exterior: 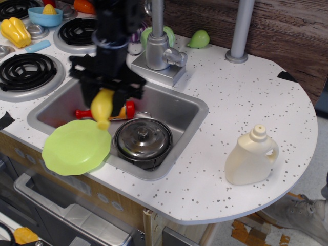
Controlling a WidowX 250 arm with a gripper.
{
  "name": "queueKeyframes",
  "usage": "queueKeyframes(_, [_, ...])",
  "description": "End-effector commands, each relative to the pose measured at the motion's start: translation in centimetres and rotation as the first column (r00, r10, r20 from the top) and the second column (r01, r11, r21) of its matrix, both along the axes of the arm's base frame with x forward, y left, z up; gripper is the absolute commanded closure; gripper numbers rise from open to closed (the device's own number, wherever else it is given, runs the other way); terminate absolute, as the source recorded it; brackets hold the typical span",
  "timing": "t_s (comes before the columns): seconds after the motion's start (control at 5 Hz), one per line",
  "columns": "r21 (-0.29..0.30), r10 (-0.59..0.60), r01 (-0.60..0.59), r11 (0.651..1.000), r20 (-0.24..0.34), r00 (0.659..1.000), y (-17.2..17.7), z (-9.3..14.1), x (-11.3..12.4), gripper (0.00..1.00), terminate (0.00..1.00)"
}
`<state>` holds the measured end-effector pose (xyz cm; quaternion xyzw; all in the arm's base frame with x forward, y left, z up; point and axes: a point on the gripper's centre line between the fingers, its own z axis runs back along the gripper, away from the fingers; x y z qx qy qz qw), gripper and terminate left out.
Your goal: Put banana on plate
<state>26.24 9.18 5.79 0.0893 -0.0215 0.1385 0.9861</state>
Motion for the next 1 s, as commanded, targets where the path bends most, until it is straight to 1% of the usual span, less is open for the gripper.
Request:
queueKeyframes(0.0, [0.025, 0.028, -0.031, 0.999, 0.098, 0.995, 2.7, -0.7, -0.8, 1.00, 0.00])
queueKeyframes(0.2, [0.053, 0.113, -0.123, 0.991, 0.170, 0.979, 2.3, -2.2, -2.3, 1.00, 0.00])
queueKeyframes(0.4, [0.050, 0.159, -0.173, 0.984, 0.203, 0.966, 2.0, -3.2, -3.2, 1.00, 0.00])
queueKeyframes(0.6, [0.048, 0.184, -0.199, 0.979, 0.226, 0.957, 1.7, -3.5, -3.8, 0.00, 0.00])
queueKeyframes(0.8, [0.048, 0.184, -0.199, 0.979, 0.226, 0.957, 1.7, -3.5, -3.8, 0.00, 1.00])
